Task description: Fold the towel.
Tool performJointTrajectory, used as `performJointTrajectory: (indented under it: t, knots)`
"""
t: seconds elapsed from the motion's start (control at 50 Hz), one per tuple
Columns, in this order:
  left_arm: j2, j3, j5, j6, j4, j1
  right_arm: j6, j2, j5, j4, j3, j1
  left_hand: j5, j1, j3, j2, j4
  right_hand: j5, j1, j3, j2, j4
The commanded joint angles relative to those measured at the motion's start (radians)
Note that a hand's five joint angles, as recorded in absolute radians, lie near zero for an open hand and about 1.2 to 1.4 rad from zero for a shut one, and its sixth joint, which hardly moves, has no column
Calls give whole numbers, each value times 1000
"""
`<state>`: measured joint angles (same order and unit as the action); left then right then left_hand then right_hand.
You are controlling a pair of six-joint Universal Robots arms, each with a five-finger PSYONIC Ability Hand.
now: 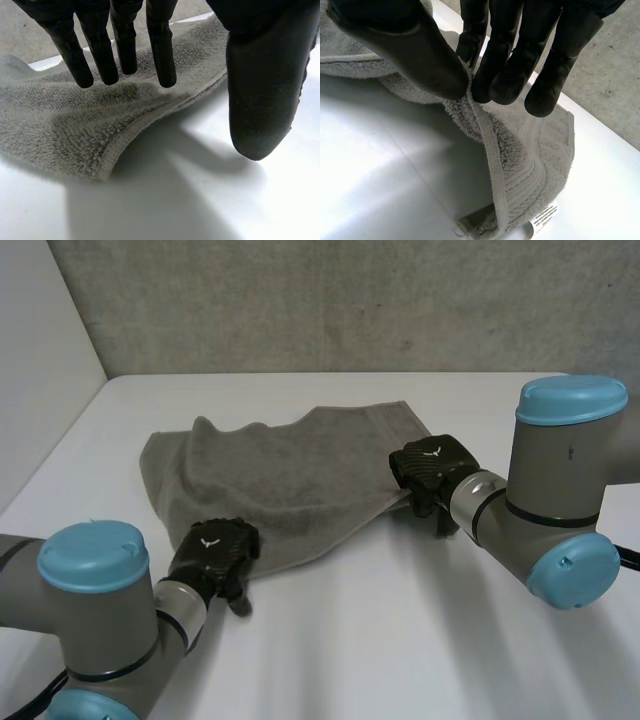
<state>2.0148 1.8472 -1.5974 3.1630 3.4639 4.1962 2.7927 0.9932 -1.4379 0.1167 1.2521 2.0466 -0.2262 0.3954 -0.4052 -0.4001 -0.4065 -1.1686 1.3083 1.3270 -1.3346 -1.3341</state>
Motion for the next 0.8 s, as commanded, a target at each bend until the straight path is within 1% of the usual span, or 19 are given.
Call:
performJointTrajectory:
  t: [0.02,0.22,0.66,0.78,0.8]
  knots:
    - [24,-17,-36,9,49,2,-4,1,2,0,4,0,-30,35,-25,-31,-24,-53,88,69,-62,-62]
    - [31,-19,-38,12,53,5,-7,-4,2,0,9,1,-45,50,-40,-45,-39,-53,88,69,-62,-62]
    - [42,-19,-39,38,55,42,-5,1,-1,-5,9,-9,-95,100,-90,-95,-89,-53,88,69,-62,-62]
    - [38,-16,-42,55,55,74,-1,10,-1,-8,6,-14,-168,173,-164,-169,-162,-53,88,69,-62,-62]
    - [36,-14,-42,57,57,87,-1,15,-1,-8,6,-16,-212,217,-207,-212,-206,-53,88,69,-62,-62]
